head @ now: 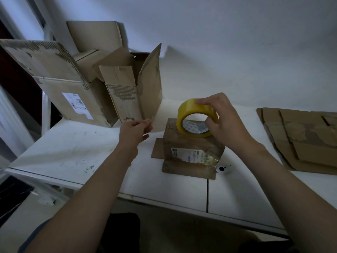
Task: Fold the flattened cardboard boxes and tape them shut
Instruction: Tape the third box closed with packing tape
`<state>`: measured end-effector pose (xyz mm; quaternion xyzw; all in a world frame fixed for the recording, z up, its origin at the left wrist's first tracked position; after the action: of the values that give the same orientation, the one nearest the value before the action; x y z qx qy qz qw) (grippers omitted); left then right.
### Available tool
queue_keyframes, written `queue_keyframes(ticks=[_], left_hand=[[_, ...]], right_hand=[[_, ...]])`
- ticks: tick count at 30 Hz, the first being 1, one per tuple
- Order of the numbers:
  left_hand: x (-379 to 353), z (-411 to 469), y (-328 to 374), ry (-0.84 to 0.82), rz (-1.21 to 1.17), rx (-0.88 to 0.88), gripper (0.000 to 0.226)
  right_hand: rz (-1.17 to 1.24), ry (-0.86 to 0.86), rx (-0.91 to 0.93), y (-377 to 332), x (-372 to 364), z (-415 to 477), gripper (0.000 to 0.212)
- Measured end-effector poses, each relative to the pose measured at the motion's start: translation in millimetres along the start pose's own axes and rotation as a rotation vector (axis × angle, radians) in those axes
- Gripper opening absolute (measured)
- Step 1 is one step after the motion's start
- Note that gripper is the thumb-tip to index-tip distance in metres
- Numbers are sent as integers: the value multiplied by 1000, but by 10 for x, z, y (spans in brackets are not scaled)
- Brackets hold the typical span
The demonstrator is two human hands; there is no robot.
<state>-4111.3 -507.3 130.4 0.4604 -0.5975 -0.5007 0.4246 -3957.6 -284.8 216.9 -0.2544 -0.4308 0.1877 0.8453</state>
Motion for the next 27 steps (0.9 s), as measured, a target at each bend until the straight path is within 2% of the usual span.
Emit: queue_keyframes(ticks=[4,8,17,27], left_hand=[[70,47,-125,11,16,32,13],[36,64,-239,0,-3,72,12],[-41,44,-457,-15,-40,130,9],[-228,17,-735,-26,75,139,20]], right_hand=[[-199,-41,-12,-171,-87,68,56],[-287,-37,16,-250,-122,85,54],[-322,-28,29,-258,-173,78,57],[-281,-5,8,-275,-287,75,65]])
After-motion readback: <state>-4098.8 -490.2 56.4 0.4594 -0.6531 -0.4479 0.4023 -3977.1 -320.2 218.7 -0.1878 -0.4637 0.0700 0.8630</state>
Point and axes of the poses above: each hand's wrist, its own z-axis towards the middle knuckle, its own x-axis out of the back of the hand, y = z × x, the point moved 8 cm from there along z, towards the middle knuckle, and after that the axes turned 3 degrees about -x, right-handed, at the moved point
